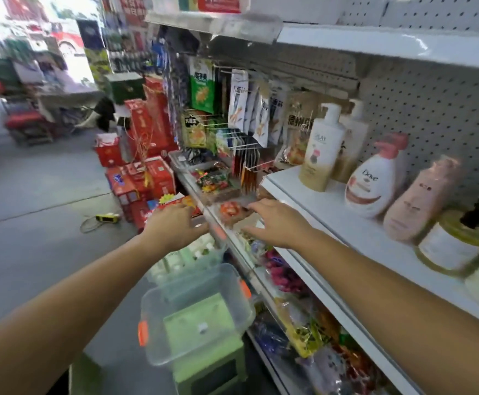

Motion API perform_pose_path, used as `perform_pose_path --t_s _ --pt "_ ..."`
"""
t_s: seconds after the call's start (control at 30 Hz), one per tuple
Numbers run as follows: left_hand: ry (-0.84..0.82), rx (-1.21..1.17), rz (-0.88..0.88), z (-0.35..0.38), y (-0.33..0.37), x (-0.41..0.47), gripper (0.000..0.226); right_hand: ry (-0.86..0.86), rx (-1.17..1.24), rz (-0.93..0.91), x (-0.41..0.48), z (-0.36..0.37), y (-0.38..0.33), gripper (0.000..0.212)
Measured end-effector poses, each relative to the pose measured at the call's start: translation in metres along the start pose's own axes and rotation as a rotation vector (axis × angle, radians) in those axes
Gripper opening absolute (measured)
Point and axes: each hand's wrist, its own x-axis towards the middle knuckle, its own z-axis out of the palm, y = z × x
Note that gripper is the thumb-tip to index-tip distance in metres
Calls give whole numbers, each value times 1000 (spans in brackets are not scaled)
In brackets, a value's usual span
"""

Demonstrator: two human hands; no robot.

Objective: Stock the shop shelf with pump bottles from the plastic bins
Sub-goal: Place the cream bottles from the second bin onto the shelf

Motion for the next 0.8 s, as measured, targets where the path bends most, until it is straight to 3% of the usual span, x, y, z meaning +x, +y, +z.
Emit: perform_pose_path --t_s 0.4,0.8 --pt "-91 -39 -129 85 -132 35 60 -141 -11 -149 131 91 -61 64" --pt "-268 -81 -228 179 -184 73 65 -329 101 -179 235 198 -35 61"
